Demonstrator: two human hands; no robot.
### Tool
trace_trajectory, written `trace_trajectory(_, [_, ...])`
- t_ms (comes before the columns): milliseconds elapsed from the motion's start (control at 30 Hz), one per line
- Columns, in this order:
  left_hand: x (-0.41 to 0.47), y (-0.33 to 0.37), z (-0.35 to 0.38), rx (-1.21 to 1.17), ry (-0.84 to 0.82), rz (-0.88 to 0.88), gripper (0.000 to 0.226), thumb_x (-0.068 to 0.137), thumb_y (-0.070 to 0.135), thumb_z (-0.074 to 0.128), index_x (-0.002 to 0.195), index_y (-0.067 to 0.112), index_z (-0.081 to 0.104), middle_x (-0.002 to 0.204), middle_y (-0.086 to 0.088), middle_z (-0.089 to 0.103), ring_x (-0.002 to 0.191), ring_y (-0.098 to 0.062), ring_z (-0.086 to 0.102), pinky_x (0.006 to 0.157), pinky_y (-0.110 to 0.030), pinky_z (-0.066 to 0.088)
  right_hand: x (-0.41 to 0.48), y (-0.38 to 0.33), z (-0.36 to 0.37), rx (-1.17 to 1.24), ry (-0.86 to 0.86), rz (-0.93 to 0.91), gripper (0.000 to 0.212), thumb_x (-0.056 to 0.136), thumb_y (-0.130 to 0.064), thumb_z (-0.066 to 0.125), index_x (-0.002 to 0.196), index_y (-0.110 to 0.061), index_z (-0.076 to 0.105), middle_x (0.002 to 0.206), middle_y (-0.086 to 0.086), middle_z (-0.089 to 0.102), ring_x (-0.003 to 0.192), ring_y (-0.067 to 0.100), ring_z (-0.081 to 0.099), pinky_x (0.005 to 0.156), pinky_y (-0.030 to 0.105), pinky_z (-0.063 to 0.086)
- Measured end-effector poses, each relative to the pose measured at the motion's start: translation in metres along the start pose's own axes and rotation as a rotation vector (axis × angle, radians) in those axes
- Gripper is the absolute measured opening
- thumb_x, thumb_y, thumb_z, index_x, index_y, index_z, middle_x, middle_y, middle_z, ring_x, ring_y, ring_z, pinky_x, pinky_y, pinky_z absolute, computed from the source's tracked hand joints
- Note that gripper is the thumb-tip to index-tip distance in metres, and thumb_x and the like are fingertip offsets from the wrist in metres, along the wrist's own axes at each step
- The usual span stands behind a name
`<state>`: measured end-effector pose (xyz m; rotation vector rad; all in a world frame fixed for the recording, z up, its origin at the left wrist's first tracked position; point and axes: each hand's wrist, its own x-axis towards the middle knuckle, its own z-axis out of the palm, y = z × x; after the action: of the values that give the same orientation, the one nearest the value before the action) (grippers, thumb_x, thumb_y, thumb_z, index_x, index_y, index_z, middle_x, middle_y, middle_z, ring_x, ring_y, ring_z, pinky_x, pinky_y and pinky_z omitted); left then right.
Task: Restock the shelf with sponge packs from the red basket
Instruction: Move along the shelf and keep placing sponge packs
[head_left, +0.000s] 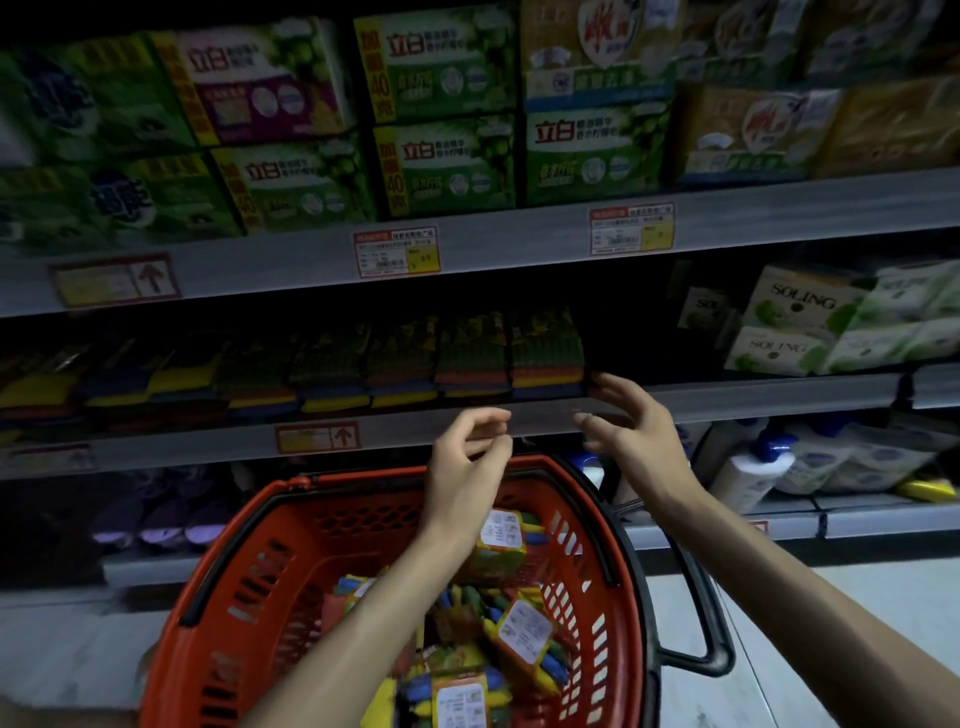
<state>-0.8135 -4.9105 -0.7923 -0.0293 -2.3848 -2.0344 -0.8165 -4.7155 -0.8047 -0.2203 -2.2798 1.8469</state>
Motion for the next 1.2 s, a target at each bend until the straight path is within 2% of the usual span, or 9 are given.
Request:
trace_trajectory(233, [-0.022,0.002,-0.050,0.206,-0.188,0.071,0.023,0.098,0.017,0.066,0.116,0.030,0.068,0.119,0.009,0.066,0.110,-0.002,0.063,0.093,-0.024,0.054,-0.042,-0.027,0.005,-0.109,-0.141,-0.038,0.056,0.088,-0.027,0.078,0.140,-0.030,0.058,0.136,-0.008,0.061,0.120,0.007,0.062,0.099,0.035,0.052])
trace_trajectory(300, [-0.027,0.003,-0.070,0.319,-0.248,0.098,0.025,0.098,0.025,0.067,0.120,0.036,0.065,0.123,0.015,0.063,0.116,0.001,0.058,0.100,-0.028,0.049,-0.054,-0.036,0.013,-0.130,-0.210,-0.047,0.055,0.088,-0.024,0.079,0.138,-0.031,0.059,0.134,-0.009,0.062,0.121,0.006,0.061,0.098,0.029,0.053])
trace_trajectory(433, [-0.038,0.006,-0.111,0.529,-0.328,0.196,0.033,0.098,0.030,0.067,0.128,0.038,0.060,0.130,0.021,0.057,0.124,0.006,0.049,0.104,-0.022,0.039,-0.073,-0.046,0.037,-0.182,-0.327,-0.069,0.056,0.087,-0.021,0.080,0.138,-0.029,0.059,0.129,-0.008,0.064,0.114,-0.002,0.063,0.091,0.016,0.052])
trace_trajectory(533, [-0.048,-0.002,-0.143,0.625,-0.357,0.200,0.036,0.099,0.033,0.064,0.133,0.041,0.056,0.134,0.025,0.052,0.126,0.009,0.046,0.104,-0.018,0.035,-0.079,-0.041,0.056,-0.409,-0.387,-0.162,0.058,0.087,-0.029,0.078,0.140,-0.030,0.056,0.131,-0.012,0.064,0.119,0.000,0.059,0.099,0.022,0.050])
trace_trajectory(667, [-0.057,-0.024,-0.182,0.741,-0.288,0.238,0.041,0.095,0.034,0.066,0.133,0.042,0.055,0.134,0.025,0.052,0.126,0.002,0.051,0.106,-0.029,0.045,-0.075,-0.009,0.085,-0.773,-0.520,-0.217,0.070,0.085,-0.040,0.074,0.148,-0.026,0.048,0.142,-0.002,0.057,0.131,0.018,0.053,0.106,0.032,0.046])
trace_trajectory(800, [-0.063,-0.039,-0.195,0.910,-0.211,0.319,0.049,0.094,0.034,0.066,0.141,0.033,0.053,0.137,0.015,0.053,0.128,-0.009,0.051,0.105,-0.036,0.044,-0.070,0.026,0.119,-1.114,-0.603,-0.179,0.086,0.086,-0.053,0.068,0.157,-0.019,0.033,0.144,0.008,0.049,0.131,0.033,0.047,0.105,0.042,0.045])
trace_trajectory(967, [-0.075,-0.060,-0.209,0.952,-0.210,0.302,0.048,0.098,0.037,0.061,0.144,0.033,0.051,0.138,0.016,0.051,0.126,-0.010,0.051,0.105,-0.035,0.041,-0.060,0.054,0.136,-1.163,-0.579,-0.245,0.088,0.088,-0.047,0.070,0.159,-0.017,0.027,0.152,0.010,0.042,0.134,0.034,0.045,0.102,0.045,0.047])
trace_trajectory(1133, [-0.089,-0.073,-0.204,0.971,-0.265,0.368,0.043,0.097,0.029,0.057,0.140,0.031,0.056,0.130,0.015,0.057,0.118,-0.011,0.056,0.101,-0.035,0.041,-0.057,0.063,0.142,-1.301,-0.563,-0.357,0.092,0.085,-0.045,0.075,0.158,-0.015,0.026,0.131,0.011,0.045,0.117,0.034,0.050,0.089,0.042,0.050])
trace_trajectory(1200, [-0.094,-0.076,-0.199,0.983,-0.297,0.379,0.042,0.097,0.032,0.052,0.138,0.030,0.057,0.128,0.015,0.058,0.115,-0.012,0.056,0.100,-0.035,0.041,-0.056,0.064,0.141,-1.306,-0.564,-0.362,0.095,0.081,-0.046,0.079,0.155,-0.011,0.030,0.128,0.013,0.043,0.113,0.033,0.048,0.090,0.042,0.050])
